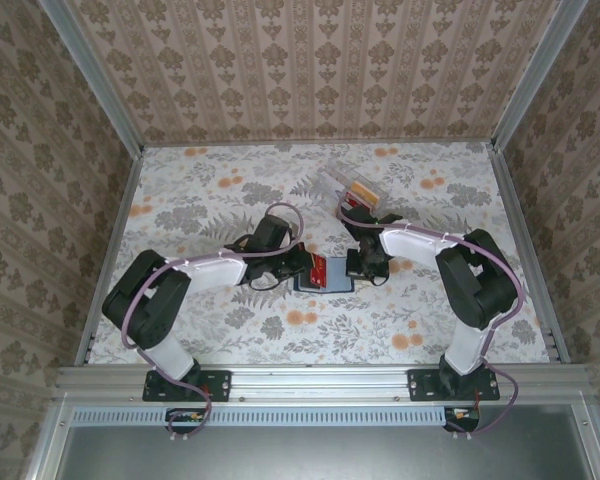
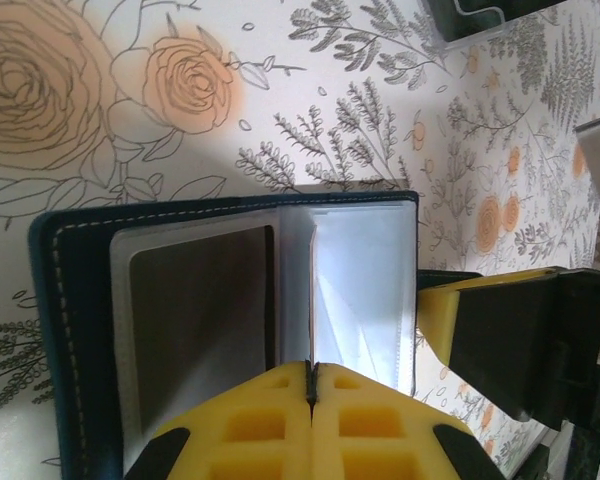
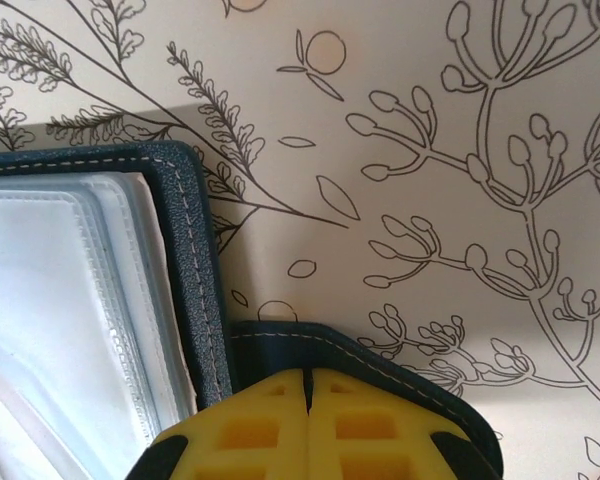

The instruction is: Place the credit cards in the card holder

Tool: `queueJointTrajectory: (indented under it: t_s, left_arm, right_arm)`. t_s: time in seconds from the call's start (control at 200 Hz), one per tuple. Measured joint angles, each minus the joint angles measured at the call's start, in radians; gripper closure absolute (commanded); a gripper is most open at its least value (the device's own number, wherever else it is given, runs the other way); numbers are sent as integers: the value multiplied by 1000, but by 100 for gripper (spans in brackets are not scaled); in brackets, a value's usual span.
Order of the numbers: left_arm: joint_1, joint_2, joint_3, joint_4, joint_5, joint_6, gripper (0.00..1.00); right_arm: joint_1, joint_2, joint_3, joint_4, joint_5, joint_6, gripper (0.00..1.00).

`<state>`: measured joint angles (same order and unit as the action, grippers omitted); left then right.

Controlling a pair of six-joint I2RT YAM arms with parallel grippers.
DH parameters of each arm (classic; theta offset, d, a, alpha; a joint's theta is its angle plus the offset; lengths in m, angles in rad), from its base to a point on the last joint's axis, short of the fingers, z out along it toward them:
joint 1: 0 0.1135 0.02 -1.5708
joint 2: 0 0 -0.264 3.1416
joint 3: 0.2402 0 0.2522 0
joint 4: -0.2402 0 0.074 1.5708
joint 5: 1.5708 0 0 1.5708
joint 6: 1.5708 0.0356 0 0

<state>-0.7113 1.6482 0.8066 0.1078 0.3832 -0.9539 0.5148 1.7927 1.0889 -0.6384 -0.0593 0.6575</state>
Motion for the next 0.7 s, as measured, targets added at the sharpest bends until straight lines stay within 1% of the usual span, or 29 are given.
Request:
queueJointTrajectory:
  t_s: [0.31, 0.48, 0.7]
  left_arm:
    - [-15, 5, -20, 14, -18, -57, 100]
    - [-16, 37, -24, 57, -18, -98, 100]
    - [-31, 60, -24, 103, -13, -109, 100]
  right_arm:
    - [0, -14, -23, 27, 0, 0, 100]
    - [0, -16, -26, 31, -4, 0, 100]
    - [-5, -18, -31, 37, -21, 0, 100]
